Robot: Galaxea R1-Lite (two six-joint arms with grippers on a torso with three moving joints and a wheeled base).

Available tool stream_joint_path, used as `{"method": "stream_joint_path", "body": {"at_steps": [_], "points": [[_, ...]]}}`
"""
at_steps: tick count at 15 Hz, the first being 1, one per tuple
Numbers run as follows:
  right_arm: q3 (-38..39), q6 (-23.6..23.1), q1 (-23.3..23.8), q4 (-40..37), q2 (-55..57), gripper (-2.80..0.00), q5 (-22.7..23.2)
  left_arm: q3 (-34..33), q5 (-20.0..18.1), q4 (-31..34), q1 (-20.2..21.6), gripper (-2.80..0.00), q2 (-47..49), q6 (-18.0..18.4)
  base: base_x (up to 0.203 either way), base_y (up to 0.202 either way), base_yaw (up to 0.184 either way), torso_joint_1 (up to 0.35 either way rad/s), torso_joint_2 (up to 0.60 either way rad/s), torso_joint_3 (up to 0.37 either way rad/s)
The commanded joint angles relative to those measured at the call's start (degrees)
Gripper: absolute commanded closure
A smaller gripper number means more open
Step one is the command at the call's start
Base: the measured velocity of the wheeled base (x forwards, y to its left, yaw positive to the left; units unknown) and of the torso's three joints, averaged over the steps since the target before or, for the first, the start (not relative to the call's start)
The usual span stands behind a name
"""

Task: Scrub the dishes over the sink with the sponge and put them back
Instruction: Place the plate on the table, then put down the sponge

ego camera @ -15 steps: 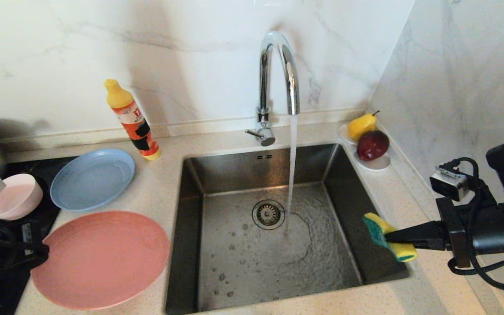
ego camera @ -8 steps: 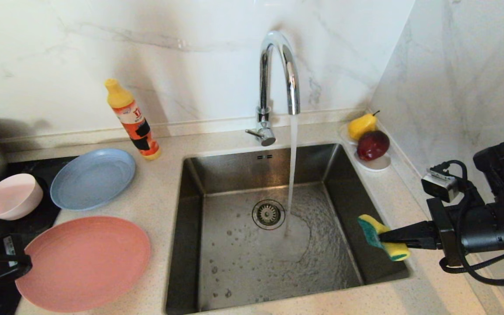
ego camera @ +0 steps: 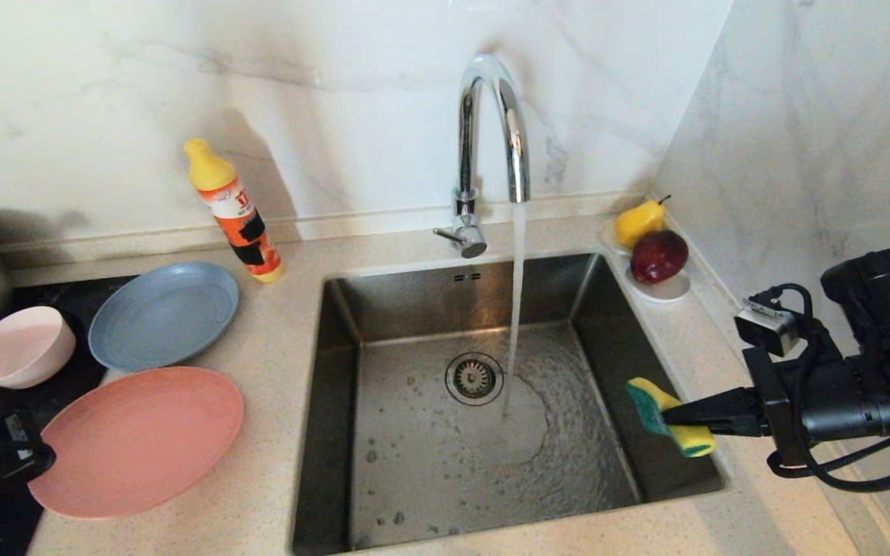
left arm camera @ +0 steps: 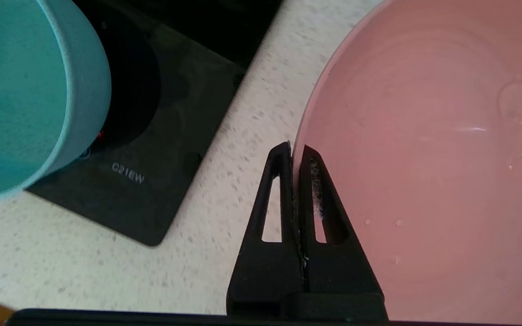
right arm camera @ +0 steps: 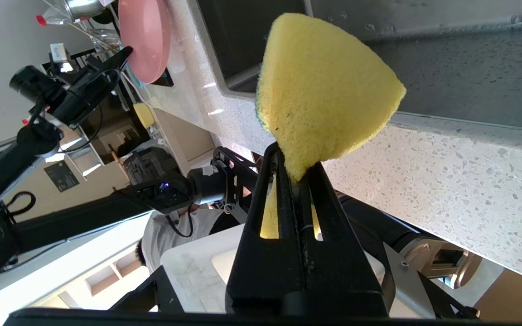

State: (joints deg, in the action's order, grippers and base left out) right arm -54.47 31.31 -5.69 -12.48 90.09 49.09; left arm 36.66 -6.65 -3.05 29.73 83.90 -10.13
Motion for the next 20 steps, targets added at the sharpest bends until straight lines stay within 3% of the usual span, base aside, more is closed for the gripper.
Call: {"method": "stream_joint_path", "body": {"at_steps": [1,5,6,8,11,14,15,18,20], "points": [[-0.2,0.25,-0.02,-0.09,0.61,0.0,0.39,0.01,-0.21,-0.55,0.94,0.0,3.21,-0.06,0.0,0.0,0.0,0.0,0.0,0.0],[-0.34,0.29,-0.1,-0.13,0.79,0.0,0.39,1.01,-0.14,-0.61,1.97,0.0,4.94,0.15,0.0,0.0,0.0,0.0,0.0,0.0],[-0.64,0.42,-0.11,-0.17,0.96,0.0,0.39,0.87,-0.12,-0.55,2.0,-2.8,5.31,0.46,0.0,0.0,0.0,0.0,0.0,0.0],[-0.73,0.51,-0.11,-0.26,0.7,0.0,0.39,0.96,-0.54,-0.71,2.09,-2.8,4.95,0.29,0.0,0.0,0.0,0.0,0.0,0.0],[-0.9,0.6,-0.81,-0.26,0.43,0.0,0.39,1.39,-4.68,-0.73,2.09,-2.8,2.68,0.03,0.0,0.0,0.0,0.0,0.0,0.0],[-0.73,0.6,-1.6,-0.26,1.07,0.0,0.3,6.58,-5.01,-0.28,1.95,-2.8,1.33,-0.52,0.0,0.0,0.0,0.0,0.0,0.0],[-0.73,0.6,-1.6,-0.31,0.99,0.0,0.22,8.92,-5.03,0.08,1.79,0.0,0.65,-0.64,0.0,0.0,0.0,0.0,0.0,0.0],[-0.99,0.68,-1.95,-0.78,-0.36,0.0,-0.05,14.87,-5.09,-0.49,-0.36,0.0,-0.2,-0.13,0.0,0.0,0.0,0.0,0.0,0.0],[-0.99,0.69,-2.57,-0.88,-1.15,0.0,-0.98,17.39,-3.91,-0.82,-4.59,0.0,0.1,0.8,0.0,0.0,0.0,0.0,0.0,0.0]]}}
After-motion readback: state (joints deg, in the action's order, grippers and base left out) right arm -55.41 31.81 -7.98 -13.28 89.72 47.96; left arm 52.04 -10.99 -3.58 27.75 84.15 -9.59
